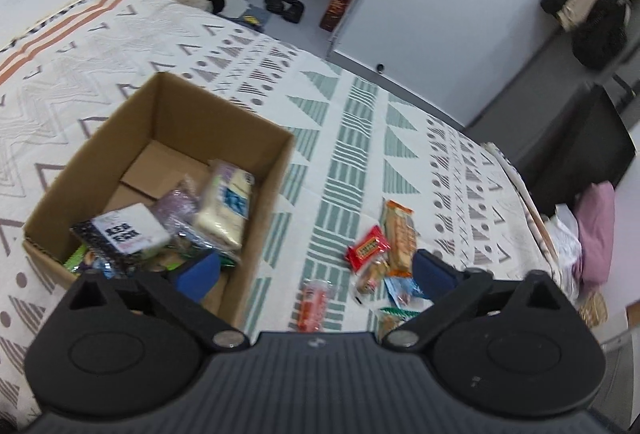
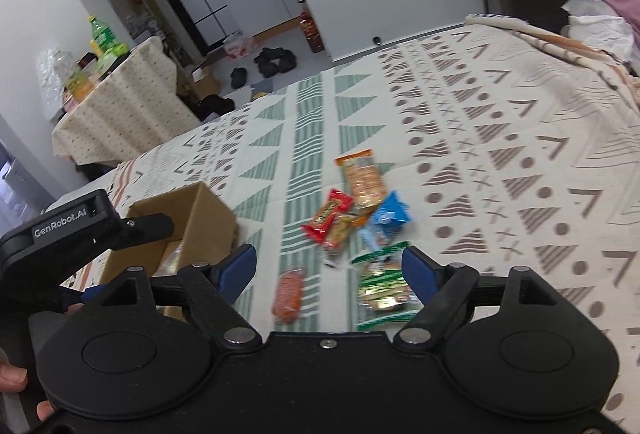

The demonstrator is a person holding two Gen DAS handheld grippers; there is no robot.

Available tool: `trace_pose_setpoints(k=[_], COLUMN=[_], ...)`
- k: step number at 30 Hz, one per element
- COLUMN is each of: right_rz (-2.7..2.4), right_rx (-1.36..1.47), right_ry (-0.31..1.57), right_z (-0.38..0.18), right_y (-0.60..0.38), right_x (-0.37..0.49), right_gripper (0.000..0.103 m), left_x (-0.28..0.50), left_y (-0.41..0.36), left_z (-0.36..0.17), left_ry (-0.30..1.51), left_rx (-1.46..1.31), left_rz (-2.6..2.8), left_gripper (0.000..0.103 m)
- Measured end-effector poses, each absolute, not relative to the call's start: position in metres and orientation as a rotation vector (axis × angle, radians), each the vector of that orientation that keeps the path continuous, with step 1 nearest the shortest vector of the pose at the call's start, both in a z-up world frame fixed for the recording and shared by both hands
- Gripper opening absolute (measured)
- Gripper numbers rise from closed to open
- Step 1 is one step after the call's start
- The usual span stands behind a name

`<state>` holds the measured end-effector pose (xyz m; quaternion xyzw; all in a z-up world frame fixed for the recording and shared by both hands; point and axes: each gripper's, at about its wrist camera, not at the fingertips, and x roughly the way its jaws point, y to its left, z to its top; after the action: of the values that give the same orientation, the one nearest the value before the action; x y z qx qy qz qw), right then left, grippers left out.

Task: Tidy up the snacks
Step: 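Grasp the orange sausage pack with the left gripper while the right grasps the green-wrapped bun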

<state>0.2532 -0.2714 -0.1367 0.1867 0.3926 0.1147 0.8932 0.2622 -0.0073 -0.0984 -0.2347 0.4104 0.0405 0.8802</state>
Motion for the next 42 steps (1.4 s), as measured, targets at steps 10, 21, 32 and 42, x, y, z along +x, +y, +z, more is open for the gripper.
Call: trace_pose_setpoints(k=[10, 21, 32, 42], right_rz=[0.187, 0.199, 0.269, 0.359], right_rx=[0.412, 0.466, 0.525, 0.56], right_ry=[0.811, 0.849, 0.888, 1.007], right_z=[-0.151, -0.182, -0.211, -0.243], right_y=[-0.31, -0.334, -0.331, -0.313], right_x=[0.245, 0.245, 0.259, 0.279], right_gripper=[0.09, 0.087, 0.077, 0.039], left_x=[0.265, 0.269, 0.28, 0.295], left_y=[-0.048, -0.089, -0.104, -0.102], left_z=[-0.104, -0.117, -0.143, -0.17], left_ry=[0.876, 0.905, 0.952, 0.993], left_rx=[-0.402, -0.332, -0.214, -0.222], left_rz=[0.005, -0.069, 0.008, 0.007], left_gripper=[0.103, 0.103, 0.102, 0.096])
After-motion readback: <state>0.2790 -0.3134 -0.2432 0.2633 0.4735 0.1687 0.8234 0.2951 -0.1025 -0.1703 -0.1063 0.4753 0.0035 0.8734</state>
